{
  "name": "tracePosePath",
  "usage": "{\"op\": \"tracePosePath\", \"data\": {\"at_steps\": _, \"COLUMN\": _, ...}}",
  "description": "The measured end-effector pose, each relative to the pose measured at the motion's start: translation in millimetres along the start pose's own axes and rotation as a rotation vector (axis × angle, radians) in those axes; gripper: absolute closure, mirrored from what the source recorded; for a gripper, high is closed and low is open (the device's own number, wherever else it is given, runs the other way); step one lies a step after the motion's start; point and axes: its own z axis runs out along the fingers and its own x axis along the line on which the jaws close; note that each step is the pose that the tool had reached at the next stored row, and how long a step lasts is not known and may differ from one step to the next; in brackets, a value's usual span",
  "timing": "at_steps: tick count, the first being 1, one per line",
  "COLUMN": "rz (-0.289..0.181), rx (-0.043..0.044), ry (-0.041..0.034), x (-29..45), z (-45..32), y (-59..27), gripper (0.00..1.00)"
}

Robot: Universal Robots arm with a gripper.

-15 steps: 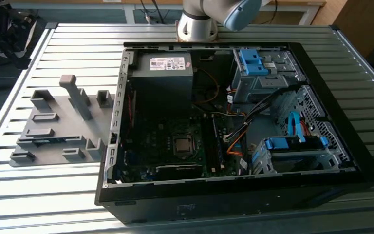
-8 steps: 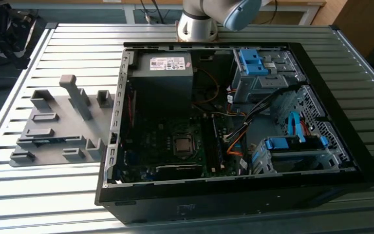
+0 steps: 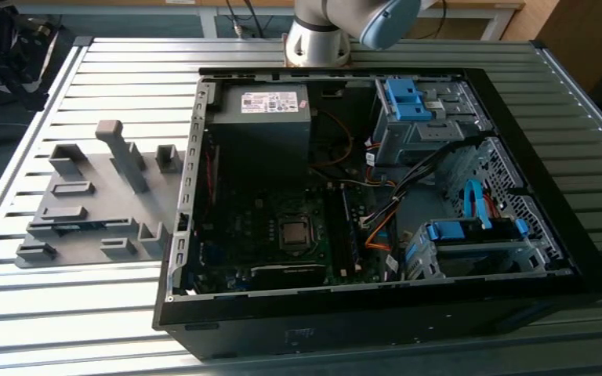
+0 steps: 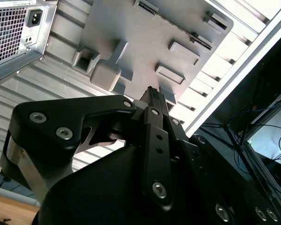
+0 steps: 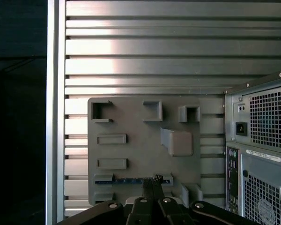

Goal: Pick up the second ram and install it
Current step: 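Pick up the second ram and move it above second insertion slot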

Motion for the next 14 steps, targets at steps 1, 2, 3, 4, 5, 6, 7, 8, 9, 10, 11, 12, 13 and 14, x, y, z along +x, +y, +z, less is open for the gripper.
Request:
{"op": "tracePosePath", "data": {"at_steps": 1, "rz": 0.000, "rx": 0.0000, "ry": 0.0000, "x": 0.0, "z": 0.0, "y": 0.0, "gripper": 0.89}}
{"op": "tracePosePath", "data": {"at_steps": 2, "rz": 0.000, "rx": 0.0000, "ry": 0.0000, "x": 0.0, "z": 0.0, "y": 0.0, "gripper": 0.89}}
{"op": "tracePosePath", "data": {"at_steps": 3, "rz": -0.001, "rx": 0.0000, "ry": 0.0000, "x": 0.0, "z": 0.0, "y": 0.0, "gripper": 0.89}}
{"op": "tracePosePath", "data": {"at_steps": 4, "rz": -0.002, "rx": 0.0000, "ry": 0.0001, "x": 0.0, "z": 0.0, "y": 0.0, "gripper": 0.89}}
{"op": "tracePosePath", "data": {"at_steps": 5, "rz": -0.005, "rx": -0.0001, "ry": 0.0002, "x": 0.0, "z": 0.0, "y": 0.0, "gripper": 0.89}}
{"op": "tracePosePath", "data": {"at_steps": 6, "rz": -0.009, "rx": -0.0001, "ry": 0.0004, "x": 0.0, "z": 0.0, "y": 0.0, "gripper": 0.89}}
{"op": "tracePosePath", "data": {"at_steps": 7, "rz": -0.014, "rx": -0.0002, "ry": 0.0007, "x": 0.1, "z": 0.0, "y": 0.0, "gripper": 0.89}}
{"op": "tracePosePath", "data": {"at_steps": 8, "rz": -0.020, "rx": -0.0003, "ry": 0.0009, "x": 0.1, "z": 0.0, "y": 0.0, "gripper": 0.89}}
{"op": "tracePosePath", "data": {"at_steps": 9, "rz": -0.026, "rx": -0.0004, "ry": 0.0012, "x": 0.0, "z": 0.0, "y": 0.0, "gripper": 0.89}}
{"op": "tracePosePath", "data": {"at_steps": 10, "rz": -0.032, "rx": -0.0005, "ry": 0.0014, "x": 0.1, "z": 0.0, "y": -0.2, "gripper": 0.89}}
{"op": "tracePosePath", "data": {"at_steps": 11, "rz": -0.036, "rx": -0.0005, "ry": 0.0016, "x": 0.5, "z": 0.0, "y": -0.7, "gripper": 0.89}}
{"op": "tracePosePath", "data": {"at_steps": 12, "rz": -0.038, "rx": -0.0007, "ry": 0.0016, "x": 1.4, "z": -0.1, "y": -1.5, "gripper": 0.89}}
{"op": "tracePosePath", "data": {"at_steps": 13, "rz": -0.040, "rx": -0.0007, "ry": 0.0018, "x": 2.4, "z": -0.1, "y": -2.1, "gripper": 0.89}}
{"op": "tracePosePath", "data": {"at_steps": 14, "rz": -0.042, "rx": -0.0007, "ry": 0.0019, "x": 2.9, "z": -0.1, "y": -2.5, "gripper": 0.89}}
